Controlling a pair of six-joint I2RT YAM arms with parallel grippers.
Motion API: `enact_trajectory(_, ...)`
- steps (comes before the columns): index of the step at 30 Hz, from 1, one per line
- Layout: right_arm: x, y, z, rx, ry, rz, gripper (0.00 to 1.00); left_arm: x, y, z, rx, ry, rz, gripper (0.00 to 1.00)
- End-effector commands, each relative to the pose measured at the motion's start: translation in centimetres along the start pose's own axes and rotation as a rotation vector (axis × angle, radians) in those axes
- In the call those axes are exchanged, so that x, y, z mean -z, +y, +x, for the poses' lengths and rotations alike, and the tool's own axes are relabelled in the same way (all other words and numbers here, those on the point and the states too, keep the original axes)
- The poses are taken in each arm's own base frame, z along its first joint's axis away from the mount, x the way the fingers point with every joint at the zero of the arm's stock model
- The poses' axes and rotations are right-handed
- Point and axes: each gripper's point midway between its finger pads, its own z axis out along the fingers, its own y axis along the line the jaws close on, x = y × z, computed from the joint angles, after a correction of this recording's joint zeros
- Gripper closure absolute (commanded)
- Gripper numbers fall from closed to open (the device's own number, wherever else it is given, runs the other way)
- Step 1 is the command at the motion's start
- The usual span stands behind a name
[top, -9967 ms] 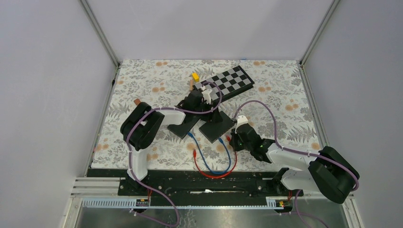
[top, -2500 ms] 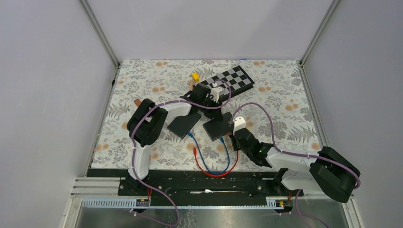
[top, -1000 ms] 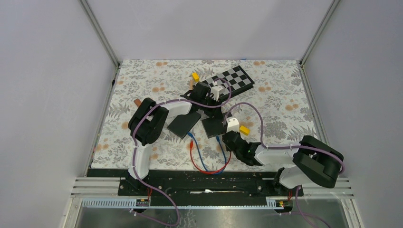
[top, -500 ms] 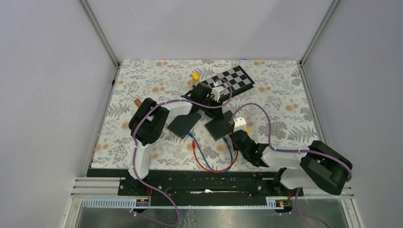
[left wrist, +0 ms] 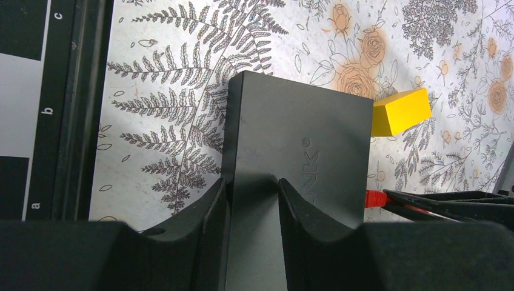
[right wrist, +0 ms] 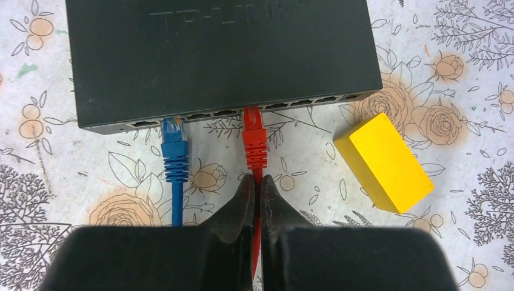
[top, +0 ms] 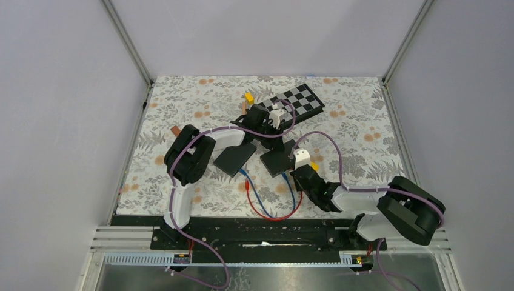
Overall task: Insert the plug into the switch port
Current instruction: Insert the connector into the switch port.
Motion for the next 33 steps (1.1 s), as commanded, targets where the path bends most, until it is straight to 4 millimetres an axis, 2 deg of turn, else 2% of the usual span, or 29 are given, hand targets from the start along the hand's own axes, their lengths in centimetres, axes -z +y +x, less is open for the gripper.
enact_trajectory(1,1.7,2.5,-13.7,-0.17,-0.386,-0.109,1.0,-0.5,-2.9,11.8,0.187,0.372,0.085,0.65)
enact_trajectory(3,2.1,2.5,-14.4,-0.176,-0.402,-0.114,1.0,-0.5,-2.9,11.9,0.188,0.373,0.085,0.65)
enact_trajectory(5,2.0,2.4,-14.1,-0.177,-0.398,-0.109,1.0,-0.5,-2.9,11.9,0.188,0.374,0.085,0.65)
enact_trajectory(12,-0.4,2.6,-9.9,-0.16,-0.295,-0.083,1.0,-0.5,-2.9,11.8,0.187,0.372,0.085,0.65)
enact_trajectory(17,-0.5,2.9,-9.6,-0.165,-0.287,-0.095,1.0,-0.5,-2.9,12.0,0.186,0.381,0.083,0.65)
enact_trajectory(20,-0.2,2.4,-9.0,-0.157,-0.273,-0.086,0.94,-0.4,-2.9,11.9,0.177,0.381,0.083,0.65)
enact_trajectory(25,1.2,2.1,-8.4,-0.179,-0.23,-0.098,0.8,-0.2,-2.5,10.5,0.18,0.32,0.046,0.65)
enact_trajectory(33,2.0,2.0,-4.2,-0.186,-0.08,-0.117,0.62,0.4,0.7,7.5,0.307,0.179,-0.04,0.61)
